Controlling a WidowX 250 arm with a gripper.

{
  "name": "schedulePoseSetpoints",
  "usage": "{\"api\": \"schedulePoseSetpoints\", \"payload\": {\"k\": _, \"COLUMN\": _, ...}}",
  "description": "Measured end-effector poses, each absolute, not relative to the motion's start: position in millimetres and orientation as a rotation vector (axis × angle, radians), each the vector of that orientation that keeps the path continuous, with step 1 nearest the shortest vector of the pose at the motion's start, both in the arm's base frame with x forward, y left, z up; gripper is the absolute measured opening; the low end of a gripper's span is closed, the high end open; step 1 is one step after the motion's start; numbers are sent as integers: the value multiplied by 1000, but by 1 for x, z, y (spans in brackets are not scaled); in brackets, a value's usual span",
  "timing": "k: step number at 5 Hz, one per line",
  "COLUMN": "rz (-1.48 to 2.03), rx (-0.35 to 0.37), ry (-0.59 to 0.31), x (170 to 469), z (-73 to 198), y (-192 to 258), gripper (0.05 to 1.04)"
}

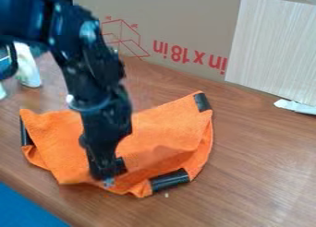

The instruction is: Unfold the cloth from bottom right to top left

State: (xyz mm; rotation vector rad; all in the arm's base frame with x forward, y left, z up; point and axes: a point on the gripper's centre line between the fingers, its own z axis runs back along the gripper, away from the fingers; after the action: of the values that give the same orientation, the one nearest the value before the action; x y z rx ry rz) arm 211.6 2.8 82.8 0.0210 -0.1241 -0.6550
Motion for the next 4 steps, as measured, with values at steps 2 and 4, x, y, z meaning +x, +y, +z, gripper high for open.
{"api": "schedulePoseSetpoints", "payload": {"k": 2, "rz": -542, "rx": -165, "ry": -75, "x": 256, "z": 100, "y": 40, "gripper": 63}}
{"api": "schedulePoseSetpoints", "payload": {"k": 4, "rz": -435, "rx": -205, "ry": -135, "x": 304, "z": 127, "y": 75, "gripper": 63}}
